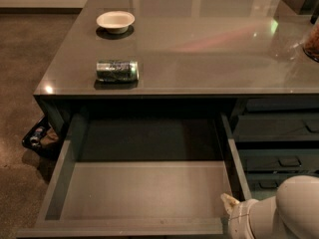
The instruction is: Close top drawer
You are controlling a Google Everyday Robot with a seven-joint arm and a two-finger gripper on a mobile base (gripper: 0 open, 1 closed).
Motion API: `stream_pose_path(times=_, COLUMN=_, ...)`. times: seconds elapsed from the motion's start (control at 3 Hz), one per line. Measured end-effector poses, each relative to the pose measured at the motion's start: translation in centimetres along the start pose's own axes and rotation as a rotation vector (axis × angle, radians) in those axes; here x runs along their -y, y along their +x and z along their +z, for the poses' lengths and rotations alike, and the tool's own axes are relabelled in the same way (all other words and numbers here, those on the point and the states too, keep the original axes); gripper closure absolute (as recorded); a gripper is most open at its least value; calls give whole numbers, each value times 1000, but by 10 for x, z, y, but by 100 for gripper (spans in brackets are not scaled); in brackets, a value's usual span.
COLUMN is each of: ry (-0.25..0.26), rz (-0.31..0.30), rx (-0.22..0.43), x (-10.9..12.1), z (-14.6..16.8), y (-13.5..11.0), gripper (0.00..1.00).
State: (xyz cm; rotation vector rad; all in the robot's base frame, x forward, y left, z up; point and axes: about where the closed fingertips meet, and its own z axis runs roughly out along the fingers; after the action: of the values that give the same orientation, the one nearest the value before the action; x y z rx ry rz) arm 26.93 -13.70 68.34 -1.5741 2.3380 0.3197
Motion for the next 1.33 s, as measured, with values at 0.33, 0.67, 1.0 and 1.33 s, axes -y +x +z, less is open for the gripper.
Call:
stream_pose_path(times=0.33, ry=-49, rz=-16, rx=71, x=-6, z=9, y=-12, gripper=0)
stream_pose_path(times=0.67, ry=-2, rz=-14, rx=38, x=-3, z=11, y=-9, gripper=0)
stream_pose_path(times=1.0, ry=-2, rz=-14, rx=38, x=-3, z=11, y=-9, gripper=0)
stream_pose_path(times=1.33, ry=11, rz=-7, rx=54, x=-5, z=10, y=-9, gripper=0)
